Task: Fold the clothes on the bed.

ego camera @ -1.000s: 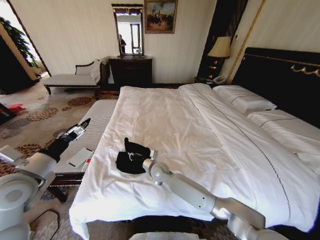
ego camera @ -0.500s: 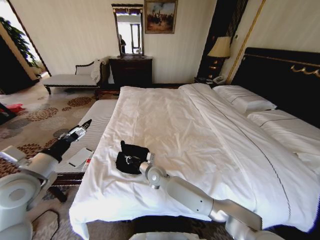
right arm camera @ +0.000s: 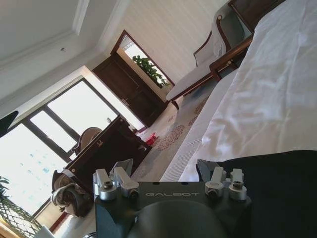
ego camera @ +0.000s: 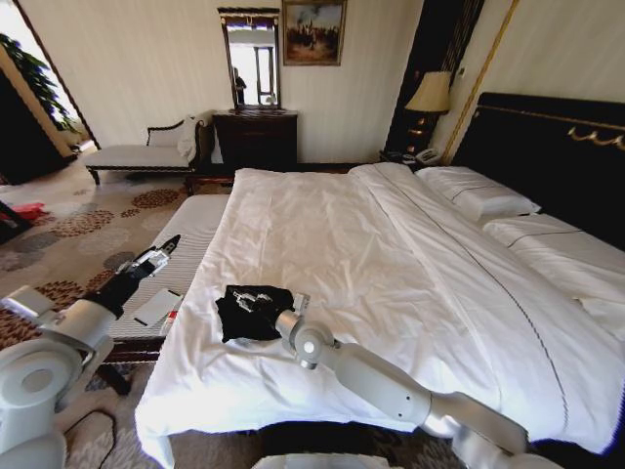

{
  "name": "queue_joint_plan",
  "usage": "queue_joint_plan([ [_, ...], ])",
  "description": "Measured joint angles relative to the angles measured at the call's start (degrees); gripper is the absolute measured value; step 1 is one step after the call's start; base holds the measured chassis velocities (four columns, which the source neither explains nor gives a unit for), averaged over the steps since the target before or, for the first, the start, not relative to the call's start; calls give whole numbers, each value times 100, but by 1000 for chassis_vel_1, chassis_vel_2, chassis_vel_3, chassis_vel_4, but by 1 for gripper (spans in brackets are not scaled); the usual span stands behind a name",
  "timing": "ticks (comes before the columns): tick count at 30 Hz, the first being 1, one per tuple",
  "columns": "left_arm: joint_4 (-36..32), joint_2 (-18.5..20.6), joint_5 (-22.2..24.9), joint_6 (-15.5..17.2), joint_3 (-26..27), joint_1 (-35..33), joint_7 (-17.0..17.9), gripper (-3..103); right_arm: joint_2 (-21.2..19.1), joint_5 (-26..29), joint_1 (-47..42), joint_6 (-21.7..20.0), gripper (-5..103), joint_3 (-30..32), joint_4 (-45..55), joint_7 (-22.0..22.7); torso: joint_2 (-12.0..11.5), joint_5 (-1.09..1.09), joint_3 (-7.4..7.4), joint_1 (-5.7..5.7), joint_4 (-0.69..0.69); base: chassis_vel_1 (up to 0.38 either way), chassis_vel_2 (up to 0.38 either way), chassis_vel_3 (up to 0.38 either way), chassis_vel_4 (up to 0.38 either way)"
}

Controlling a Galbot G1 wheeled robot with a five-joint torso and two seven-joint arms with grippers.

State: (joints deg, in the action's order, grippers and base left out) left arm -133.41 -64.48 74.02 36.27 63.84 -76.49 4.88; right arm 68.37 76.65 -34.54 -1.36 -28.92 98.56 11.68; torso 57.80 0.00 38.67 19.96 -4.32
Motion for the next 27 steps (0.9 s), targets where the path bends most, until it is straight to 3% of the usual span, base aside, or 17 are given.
queue_joint_plan([
  [2,-3,-2,-37,13,6,-60,20,100,-164,-20,-58,42,84,175,12,-13,0,0,0,0,2,0,0,0,0],
  [6,-2,-3,-171,96,-21,-144,108,100,-322,-214,-189,140,94,473,22,-27,0,2,0,0,2,0,0,0,0],
  [7,-1,-2,-268,175,-50,-211,211,100,-503,-648,-330,214,99,785,2,-28,0,1,0,0,2,0,0,0,0],
  [9,-1,0,-328,210,-57,-240,270,100,-581,-895,-403,232,99,940,-23,-28,0,1,0,0,0,0,0,0,0],
  [10,-3,4,-514,241,-63,-292,326,100,-732,-1377,-583,273,100,1311,-67,-68,0,1,0,0,-1,0,0,0,0],
  [11,-3,4,-514,241,-63,-292,326,100,-732,-1377,-583,273,100,1311,-67,-68,0,1,0,0,-1,0,0,0,0],
  [14,-79,-67,-1171,185,-75,-571,341,100,-1013,-1987,-1099,355,100,2236,73,-174,-1,2,0,1,0,0,0,0,0],
  [15,-79,-67,-1171,185,-75,-571,341,100,-1013,-1987,-1099,355,100,2236,73,-174,-1,2,0,1,0,0,0,0,0],
  [17,-216,-180,-1312,131,-131,-797,392,100,-1123,-2232,-1470,373,100,2805,286,-208,0,2,0,1,0,0,0,0,0],
  [19,-411,-363,-1863,-15,-283,-1064,358,100,-1228,-2794,-2034,417,100,3575,593,-256,0,2,-1,0,0,0,0,0,0],
  [21,-457,-398,-2047,-60,-323,-1112,333,100,-1238,-2987,-2157,464,100,3742,660,-281,1,2,-1,-1,1,0,0,0,0],
  [25,-737,-525,-3167,-438,-562,-1388,103,100,-1190,-4356,-3175,953,100,5040,1132,-819,0,1,-1,0,1,0,0,0,0],
  [27,-758,-561,-3434,-590,-612,-1461,35,100,-1130,-4558,-3452,1064,100,5290,1270,-1002,0,1,-1,0,-2,0,0,0,0],
])
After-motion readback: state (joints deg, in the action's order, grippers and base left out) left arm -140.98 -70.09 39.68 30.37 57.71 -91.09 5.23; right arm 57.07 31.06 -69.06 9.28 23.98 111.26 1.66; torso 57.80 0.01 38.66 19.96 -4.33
